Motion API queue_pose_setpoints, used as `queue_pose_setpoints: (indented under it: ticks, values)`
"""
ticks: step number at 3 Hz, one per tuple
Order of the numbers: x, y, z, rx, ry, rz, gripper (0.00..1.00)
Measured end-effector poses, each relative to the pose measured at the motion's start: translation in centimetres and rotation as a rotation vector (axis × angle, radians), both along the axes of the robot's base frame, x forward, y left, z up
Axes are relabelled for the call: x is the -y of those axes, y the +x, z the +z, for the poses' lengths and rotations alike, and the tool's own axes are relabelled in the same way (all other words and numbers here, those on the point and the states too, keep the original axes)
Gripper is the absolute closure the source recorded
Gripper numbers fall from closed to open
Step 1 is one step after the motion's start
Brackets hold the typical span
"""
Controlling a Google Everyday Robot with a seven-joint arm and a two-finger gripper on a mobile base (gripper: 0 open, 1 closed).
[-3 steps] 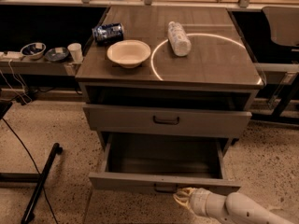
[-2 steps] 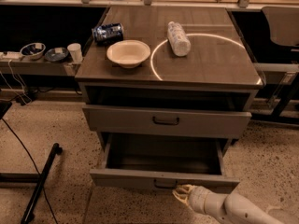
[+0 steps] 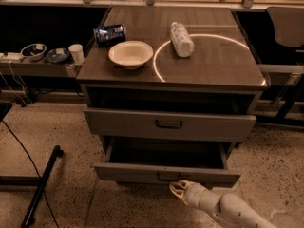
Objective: Close middle drawer
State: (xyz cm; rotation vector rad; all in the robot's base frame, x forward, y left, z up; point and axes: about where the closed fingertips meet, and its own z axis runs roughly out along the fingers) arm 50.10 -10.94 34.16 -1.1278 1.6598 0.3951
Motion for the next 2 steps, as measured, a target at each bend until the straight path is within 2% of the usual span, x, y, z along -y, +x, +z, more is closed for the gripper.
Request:
queue_pose_setpoints:
  ticks: [2]
  values:
    - [-2.8,4.9,0.2,0.074,0.054,0.015,1.00]
